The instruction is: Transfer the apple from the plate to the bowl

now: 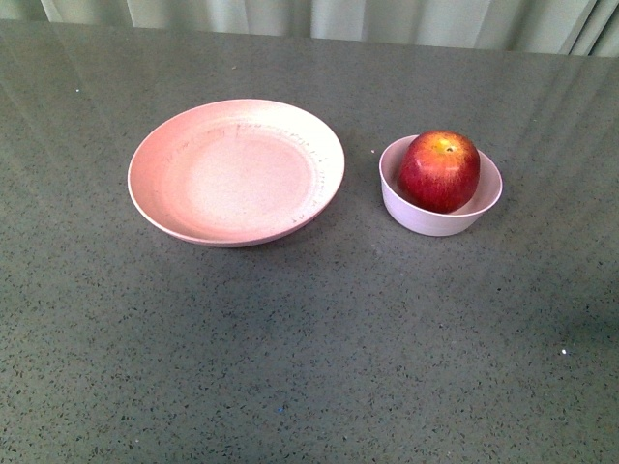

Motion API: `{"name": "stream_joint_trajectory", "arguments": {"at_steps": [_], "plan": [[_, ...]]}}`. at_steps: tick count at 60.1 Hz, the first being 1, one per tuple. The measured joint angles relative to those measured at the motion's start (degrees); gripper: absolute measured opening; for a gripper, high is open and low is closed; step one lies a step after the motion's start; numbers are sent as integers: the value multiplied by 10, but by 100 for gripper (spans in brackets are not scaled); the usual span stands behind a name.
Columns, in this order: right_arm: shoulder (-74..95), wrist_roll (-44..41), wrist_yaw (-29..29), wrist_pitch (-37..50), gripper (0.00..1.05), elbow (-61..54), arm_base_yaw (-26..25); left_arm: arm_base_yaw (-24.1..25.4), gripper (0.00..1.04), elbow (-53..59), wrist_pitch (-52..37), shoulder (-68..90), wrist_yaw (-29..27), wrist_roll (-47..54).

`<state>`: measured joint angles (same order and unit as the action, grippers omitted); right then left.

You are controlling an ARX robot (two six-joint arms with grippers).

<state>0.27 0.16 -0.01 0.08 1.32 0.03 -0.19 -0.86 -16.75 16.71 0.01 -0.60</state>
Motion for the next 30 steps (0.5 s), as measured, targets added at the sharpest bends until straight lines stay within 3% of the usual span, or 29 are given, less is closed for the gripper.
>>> {"name": "stream_joint_trajectory", "arguments": {"at_steps": [24, 30], "plan": [[0, 0, 0, 0, 96, 0, 0, 0, 2, 0, 67, -67, 0, 0], [0, 0, 0, 0, 96, 0, 0, 0, 2, 0, 153, -134, 0, 0]]}}
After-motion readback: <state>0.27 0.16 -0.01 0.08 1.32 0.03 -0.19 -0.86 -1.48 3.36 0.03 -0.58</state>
